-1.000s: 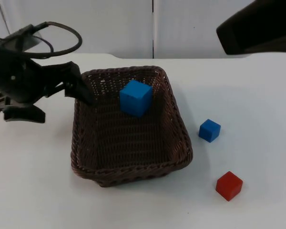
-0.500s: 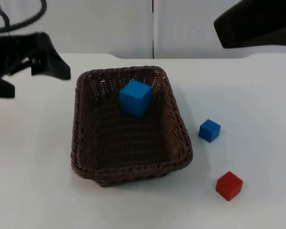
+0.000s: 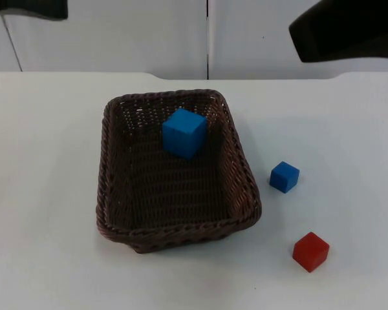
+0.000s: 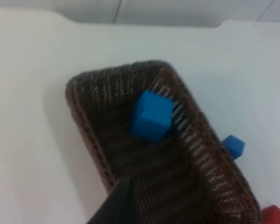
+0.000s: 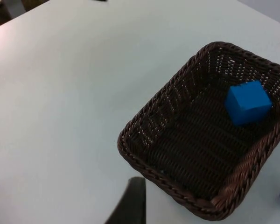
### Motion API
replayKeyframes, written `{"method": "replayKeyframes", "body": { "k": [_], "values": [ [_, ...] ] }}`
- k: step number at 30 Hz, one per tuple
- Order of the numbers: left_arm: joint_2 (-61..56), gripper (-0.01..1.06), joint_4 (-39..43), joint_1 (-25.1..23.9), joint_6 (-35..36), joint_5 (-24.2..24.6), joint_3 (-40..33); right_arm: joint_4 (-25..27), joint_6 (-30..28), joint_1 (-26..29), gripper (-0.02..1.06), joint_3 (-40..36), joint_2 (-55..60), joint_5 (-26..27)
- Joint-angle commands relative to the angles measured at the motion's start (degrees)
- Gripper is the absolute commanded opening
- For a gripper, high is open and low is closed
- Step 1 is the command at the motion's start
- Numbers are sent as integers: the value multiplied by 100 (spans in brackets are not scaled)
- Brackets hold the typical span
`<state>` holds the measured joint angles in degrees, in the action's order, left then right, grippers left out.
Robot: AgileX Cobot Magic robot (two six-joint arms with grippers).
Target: Pick up the basket with the left hand and place the largest block into the basket with the right hand.
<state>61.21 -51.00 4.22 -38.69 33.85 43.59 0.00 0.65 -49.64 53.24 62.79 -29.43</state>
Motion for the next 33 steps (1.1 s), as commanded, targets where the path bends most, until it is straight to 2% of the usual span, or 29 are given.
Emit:
{"method": "replayKeyframes", "body": {
  "k": [1,4,13,20,24,28,32,33],
  "values": [
    [-236,105,109,-11,69,172,-31,0,27,-29,84,-30,-43,87],
    [-493,105,228,-11,194,284,-31,0,27,-29,84,-30,-43,87],
    [-1498,105,1261,-11,1029,650,-31,0,27,-29,84,-30,-43,76],
    [-1962,105,1311,-11,1174,831,-31,34,41,-29,84,-30,-96,32],
    [-2424,105,1439,1,1350,916,-31,0,41,-29,84,-30,-515,-148],
    [-2644,105,1567,216,1385,916,-31,0,41,-29,84,-65,-918,-234],
    [-2856,105,2385,820,1782,916,-31,0,-19,-29,84,-308,-1703,-234],
    [-2856,105,2385,820,1782,916,-31,0,-19,-29,84,-308,-1703,-234]
  ]
}}
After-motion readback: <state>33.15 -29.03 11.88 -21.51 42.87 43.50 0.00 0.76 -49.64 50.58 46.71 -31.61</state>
